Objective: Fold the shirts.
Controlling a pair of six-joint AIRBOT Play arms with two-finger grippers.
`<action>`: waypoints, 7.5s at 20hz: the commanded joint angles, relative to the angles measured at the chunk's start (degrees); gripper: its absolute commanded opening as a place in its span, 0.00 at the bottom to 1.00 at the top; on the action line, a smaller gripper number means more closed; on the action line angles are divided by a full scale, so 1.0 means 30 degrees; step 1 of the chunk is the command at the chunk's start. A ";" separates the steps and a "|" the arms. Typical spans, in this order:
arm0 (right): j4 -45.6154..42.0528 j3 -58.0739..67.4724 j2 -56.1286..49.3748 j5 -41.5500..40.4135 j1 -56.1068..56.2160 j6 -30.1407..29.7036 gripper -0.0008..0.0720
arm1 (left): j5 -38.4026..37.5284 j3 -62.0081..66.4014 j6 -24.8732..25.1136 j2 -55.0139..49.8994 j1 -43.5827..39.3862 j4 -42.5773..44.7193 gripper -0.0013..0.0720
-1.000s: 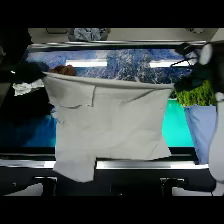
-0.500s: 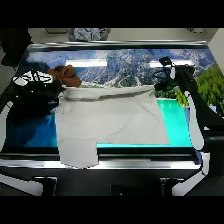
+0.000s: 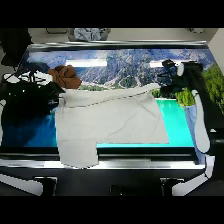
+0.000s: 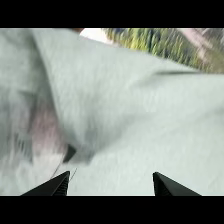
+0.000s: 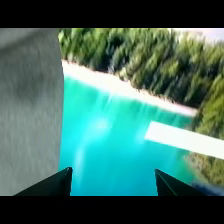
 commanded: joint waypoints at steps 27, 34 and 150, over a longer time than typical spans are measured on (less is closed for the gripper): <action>0.4663 -1.3755 0.8153 0.2871 -0.5377 -0.4335 0.83 | 0.2776 -1.8047 0.3315 0.8954 0.2062 0.1894 0.26; 0.6878 -1.6946 0.8153 0.0998 -0.5377 -0.5224 0.81 | 0.2987 -1.8039 0.3315 0.8961 0.2062 0.1843 0.06; 0.4605 -1.2662 0.6645 0.3854 -0.7002 -0.4284 0.71 | 0.1727 -2.2374 0.2965 1.1118 0.0860 0.1260 0.64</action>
